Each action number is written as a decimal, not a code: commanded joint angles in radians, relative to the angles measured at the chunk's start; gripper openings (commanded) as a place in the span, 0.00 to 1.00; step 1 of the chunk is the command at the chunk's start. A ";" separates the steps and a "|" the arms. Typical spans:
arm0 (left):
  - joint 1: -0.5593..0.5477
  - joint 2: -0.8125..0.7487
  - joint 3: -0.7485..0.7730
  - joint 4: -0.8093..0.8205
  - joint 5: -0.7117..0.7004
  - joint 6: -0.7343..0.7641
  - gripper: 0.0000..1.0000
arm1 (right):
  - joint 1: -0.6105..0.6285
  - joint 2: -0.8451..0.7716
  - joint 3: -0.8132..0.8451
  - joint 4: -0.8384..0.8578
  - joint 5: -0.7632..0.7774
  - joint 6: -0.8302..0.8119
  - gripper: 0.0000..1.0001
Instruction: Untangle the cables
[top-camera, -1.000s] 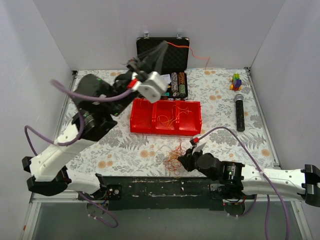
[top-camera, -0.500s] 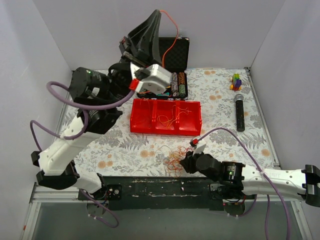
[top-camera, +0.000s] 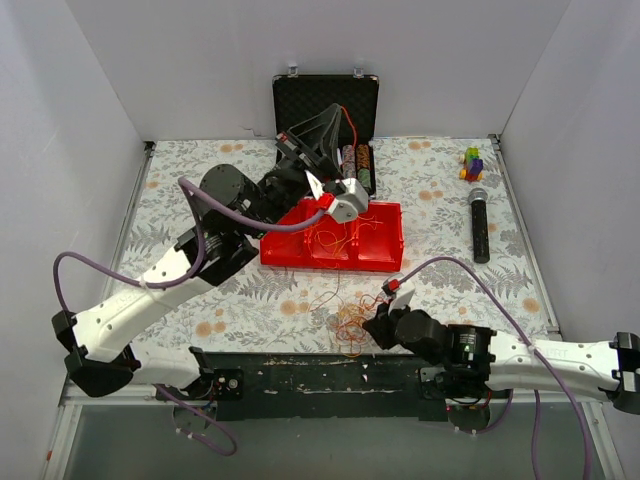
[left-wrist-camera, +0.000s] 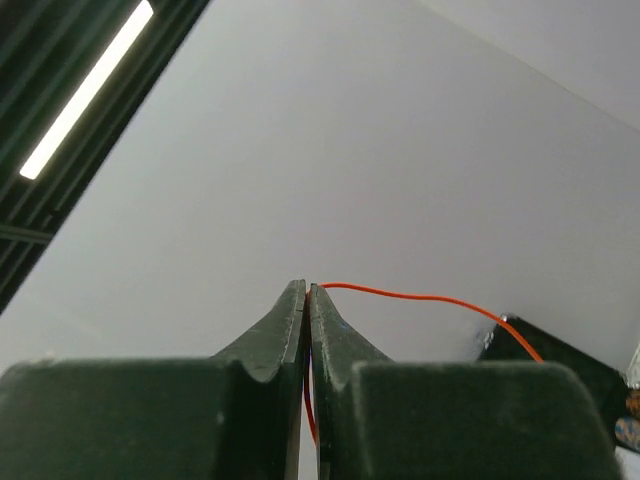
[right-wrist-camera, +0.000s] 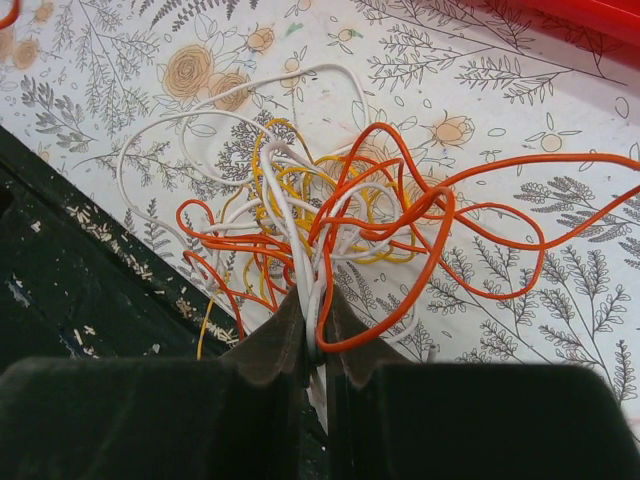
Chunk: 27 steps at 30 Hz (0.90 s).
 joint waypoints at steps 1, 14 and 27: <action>0.113 -0.043 -0.091 0.003 -0.011 -0.057 0.00 | 0.011 -0.046 0.017 -0.014 0.023 0.009 0.13; 0.321 -0.024 -0.120 0.069 0.076 -0.203 0.00 | 0.015 -0.062 -0.009 -0.013 0.032 0.037 0.07; 0.376 0.005 -0.157 0.113 0.096 -0.242 0.00 | 0.020 -0.075 -0.010 -0.016 0.035 0.047 0.06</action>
